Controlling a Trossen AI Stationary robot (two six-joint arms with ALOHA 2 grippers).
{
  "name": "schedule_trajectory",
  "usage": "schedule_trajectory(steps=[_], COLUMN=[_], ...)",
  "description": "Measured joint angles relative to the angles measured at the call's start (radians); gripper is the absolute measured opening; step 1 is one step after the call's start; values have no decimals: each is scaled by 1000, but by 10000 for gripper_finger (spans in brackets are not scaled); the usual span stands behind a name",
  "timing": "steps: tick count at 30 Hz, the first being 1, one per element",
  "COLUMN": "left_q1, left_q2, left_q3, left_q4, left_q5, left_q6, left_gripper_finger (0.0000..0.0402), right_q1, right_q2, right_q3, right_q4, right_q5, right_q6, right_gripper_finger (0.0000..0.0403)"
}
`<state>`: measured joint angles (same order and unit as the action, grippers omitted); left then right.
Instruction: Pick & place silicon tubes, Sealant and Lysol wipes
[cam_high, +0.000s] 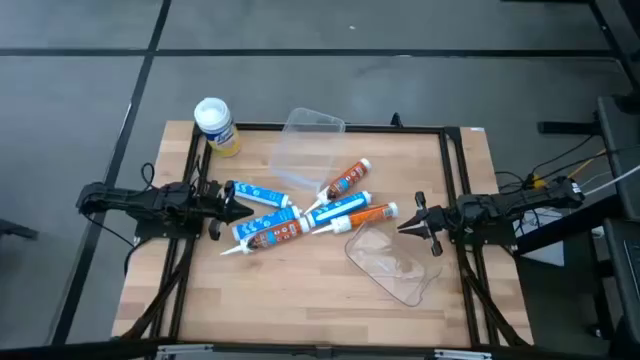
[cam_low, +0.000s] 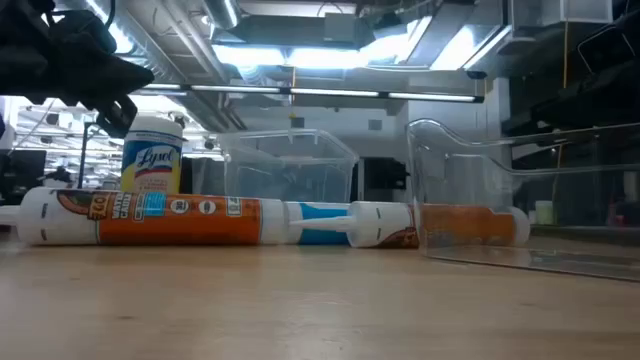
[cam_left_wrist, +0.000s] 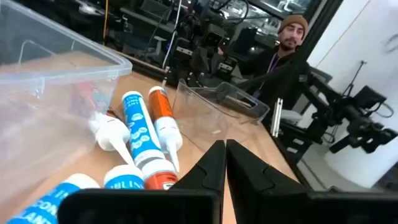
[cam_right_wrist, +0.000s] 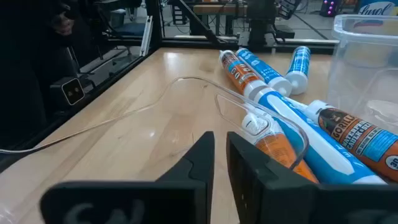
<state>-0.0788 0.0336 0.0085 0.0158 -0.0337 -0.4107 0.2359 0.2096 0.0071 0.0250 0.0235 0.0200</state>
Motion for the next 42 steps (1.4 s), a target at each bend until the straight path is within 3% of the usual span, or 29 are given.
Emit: schedule_trajectory(steps=[6,19,29,42], left_q1=[0,0,-3,-124], left_q2=[40,86,249,556], left_q3=[0,22,214,500], left_q4=[0,-47,-207,-370], left_q5=[-1,-40,-87,-159], left_q6=[88,117,291,463], left_gripper_finger=[7,5,6,3], right_q1=[0,0,0,0], right_q2=[0,0,0,0], right_q3=[0,0,0,0], right_q4=[0,0,0,0], right_q5=[0,0,0,0], right_q6=[0,-2,-2,0], right_gripper_finger=[45,46,46,46])
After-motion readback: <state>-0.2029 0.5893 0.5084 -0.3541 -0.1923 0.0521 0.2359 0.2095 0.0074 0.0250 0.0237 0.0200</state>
